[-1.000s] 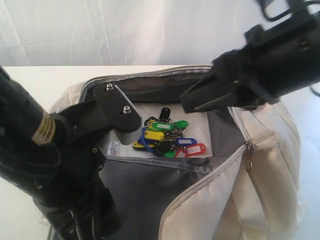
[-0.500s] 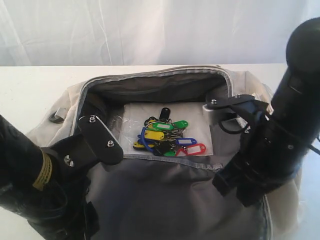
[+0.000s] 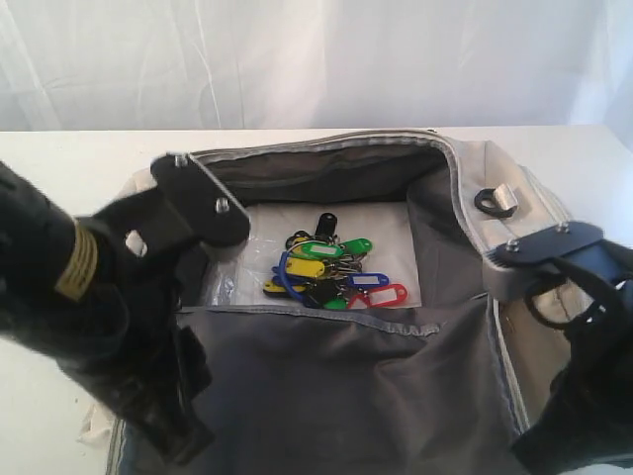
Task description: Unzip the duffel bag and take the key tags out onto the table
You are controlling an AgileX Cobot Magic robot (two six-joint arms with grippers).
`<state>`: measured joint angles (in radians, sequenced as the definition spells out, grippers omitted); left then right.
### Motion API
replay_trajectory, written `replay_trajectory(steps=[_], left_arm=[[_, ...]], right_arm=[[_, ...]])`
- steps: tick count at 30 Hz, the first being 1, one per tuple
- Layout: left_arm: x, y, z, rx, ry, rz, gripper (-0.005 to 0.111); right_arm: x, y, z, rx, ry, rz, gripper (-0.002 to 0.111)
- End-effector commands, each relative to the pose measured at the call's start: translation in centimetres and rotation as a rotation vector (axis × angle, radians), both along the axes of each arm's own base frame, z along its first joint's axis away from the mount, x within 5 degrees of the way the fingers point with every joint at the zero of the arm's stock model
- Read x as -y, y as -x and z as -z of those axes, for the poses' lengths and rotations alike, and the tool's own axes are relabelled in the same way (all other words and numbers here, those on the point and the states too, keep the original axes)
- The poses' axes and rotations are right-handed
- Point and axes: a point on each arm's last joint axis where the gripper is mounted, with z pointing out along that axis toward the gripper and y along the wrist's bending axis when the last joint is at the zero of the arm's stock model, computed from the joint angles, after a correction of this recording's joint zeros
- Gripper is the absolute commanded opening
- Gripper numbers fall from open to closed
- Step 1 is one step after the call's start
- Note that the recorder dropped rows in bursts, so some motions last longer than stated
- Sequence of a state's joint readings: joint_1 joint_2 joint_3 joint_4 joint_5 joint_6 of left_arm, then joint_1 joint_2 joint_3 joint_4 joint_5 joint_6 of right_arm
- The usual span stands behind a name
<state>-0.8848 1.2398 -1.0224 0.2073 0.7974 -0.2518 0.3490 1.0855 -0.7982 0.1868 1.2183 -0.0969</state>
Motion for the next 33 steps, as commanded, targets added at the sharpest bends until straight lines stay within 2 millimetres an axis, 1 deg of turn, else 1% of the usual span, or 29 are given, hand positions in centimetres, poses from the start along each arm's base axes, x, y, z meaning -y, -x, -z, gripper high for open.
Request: replay_trajectory(steps=[1, 4, 7, 9, 11, 13, 16, 18, 20, 22, 27, 31, 33], left_arm=[[0.3, -1.7, -2.7, 0.047, 0.067, -0.084, 0.044], [0.9, -4.4, -3.0, -0.016, 0.089, -0.121, 0.043], [2.0, -7.8, -2.5, -0.133, 0.187, -0.124, 0.043], [2.7, -10.3, -1.7, -0.178, 0.239, -0.132, 0.043], [3.0, -12.8, -1.0, -0.192, 0.293, -0.181, 0.043], [3.2, -14.7, -0.4, -0.206, 0.319, -0.216, 0.043], [3.5, -16.8, 1.3, -0.24, 0.315, -0.248, 0.045], [3.8, -17.6, 2.4, -0.261, 0.303, -0.259, 0.052], [4.0, -18.2, 3.5, -0.27, 0.288, -0.264, 0.062], [4.3, -18.8, 4.4, -0.259, 0.277, -0.253, 0.067], [4.2, -20.0, 6.0, -0.239, 0.279, -0.282, 0.067], [3.0, -21.3, 6.5, -0.268, 0.292, -0.321, 0.067], [3.1, -21.6, 6.5, -0.3, 0.329, -0.275, 0.067]], right_arm=[[0.7, 0.4, -2.8, 0.155, 0.026, -0.029, 0.0], [1.6, 0.8, -4.4, 0.274, 0.066, -0.031, 0.0], [2.1, 0.7, -5.5, 0.429, 0.072, -0.022, 0.0], [2.3, 0.8, -6.1, 0.511, 0.062, -0.017, 0.0], [2.4, 1.0, -6.5, 0.567, 0.05, -0.013, 0.0], [2.4, 1.2, -6.8, 0.598, 0.039, -0.01, 0.0], [2.4, 1.1, -6.2, 0.619, 0.031, -0.009, 0.0], [2.4, 1.0, -5.9, 0.623, 0.029, -0.008, 0.0], [2.3, 1.0, -5.7, 0.622, 0.022, -0.007, 0.0], [2.2, 1.0, -5.7, 0.622, 0.015, -0.005, 0.0], [2.1, 1.0, -5.7, 0.63, 0.006, -0.013, 0.0], [1.8, 1.0, -5.8, 0.64, -0.003, -0.027, 0.0], [1.7, 0.9, -5.6, 0.65, -0.008, -0.027, 0.0]])
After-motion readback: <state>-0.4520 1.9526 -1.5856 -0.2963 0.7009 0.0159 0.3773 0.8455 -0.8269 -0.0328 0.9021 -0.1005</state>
